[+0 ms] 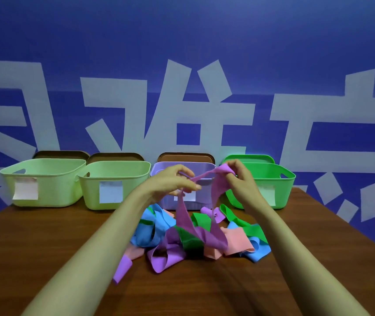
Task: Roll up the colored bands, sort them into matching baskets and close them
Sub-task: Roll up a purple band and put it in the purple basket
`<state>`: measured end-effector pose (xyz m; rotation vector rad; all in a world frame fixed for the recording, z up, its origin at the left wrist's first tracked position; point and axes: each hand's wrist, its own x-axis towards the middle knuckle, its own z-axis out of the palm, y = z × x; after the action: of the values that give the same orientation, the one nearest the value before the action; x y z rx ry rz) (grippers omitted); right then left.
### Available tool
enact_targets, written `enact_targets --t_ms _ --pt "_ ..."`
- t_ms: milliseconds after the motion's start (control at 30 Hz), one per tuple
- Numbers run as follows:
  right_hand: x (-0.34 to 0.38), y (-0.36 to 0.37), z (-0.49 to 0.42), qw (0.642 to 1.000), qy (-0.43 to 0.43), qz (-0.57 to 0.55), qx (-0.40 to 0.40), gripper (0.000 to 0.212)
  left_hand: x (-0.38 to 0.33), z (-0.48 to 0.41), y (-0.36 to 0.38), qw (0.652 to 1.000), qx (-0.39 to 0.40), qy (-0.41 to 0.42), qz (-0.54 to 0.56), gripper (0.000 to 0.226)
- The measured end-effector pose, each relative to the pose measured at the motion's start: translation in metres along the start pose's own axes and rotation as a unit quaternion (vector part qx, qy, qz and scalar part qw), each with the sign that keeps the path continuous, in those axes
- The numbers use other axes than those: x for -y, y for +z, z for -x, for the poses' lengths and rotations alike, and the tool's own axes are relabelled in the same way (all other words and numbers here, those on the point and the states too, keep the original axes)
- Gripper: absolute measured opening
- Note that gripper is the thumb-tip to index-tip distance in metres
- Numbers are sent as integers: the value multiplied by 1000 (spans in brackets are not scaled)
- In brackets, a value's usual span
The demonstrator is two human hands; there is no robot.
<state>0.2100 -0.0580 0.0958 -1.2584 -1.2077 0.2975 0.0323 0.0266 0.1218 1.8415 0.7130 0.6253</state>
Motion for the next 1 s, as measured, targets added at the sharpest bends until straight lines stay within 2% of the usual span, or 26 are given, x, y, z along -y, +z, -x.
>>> enact_targets --t_ms 100,167,267,400,500,567,700,767,833,933,1000 --pt "9 -4 5 998 16 -54 33 20 8 -4 -1 993 -76 7 -94 12" --pt "14 -12 4 995 29 -61 78 21 12 -6 -2 987 -99 15 -122 5" --pt "15 -23 -2 990 39 -18 135 19 13 -2 -6 999 -43 -15 0 12" --pt "13 -29 -5 991 95 -53 81 21 8 10 -11 976 69 -13 205 15" --pt "9 -30 -5 986 114 -52 108 15 -3 16 -6 975 92 -12 202 26" --pt "6 -29 -3 982 126 -36 134 16 -8 15 0 982 72 -3 173 24" --pt "5 -20 1 974 165 -45 148 22 -10 6 9 977 16 8 214 16" --pt "6 -17 2 976 160 -55 139 19 -10 3 14 985 -25 9 170 12" --pt "10 -16 1 984 134 -33 112 20 -8 4 17 996 -50 18 67 24" --pt "18 -20 0 988 126 -35 86 20 0 10 15 993 0 62 -100 46" --pt "24 -26 0 982 153 -54 92 18 8 9 14 975 -5 117 -189 43"
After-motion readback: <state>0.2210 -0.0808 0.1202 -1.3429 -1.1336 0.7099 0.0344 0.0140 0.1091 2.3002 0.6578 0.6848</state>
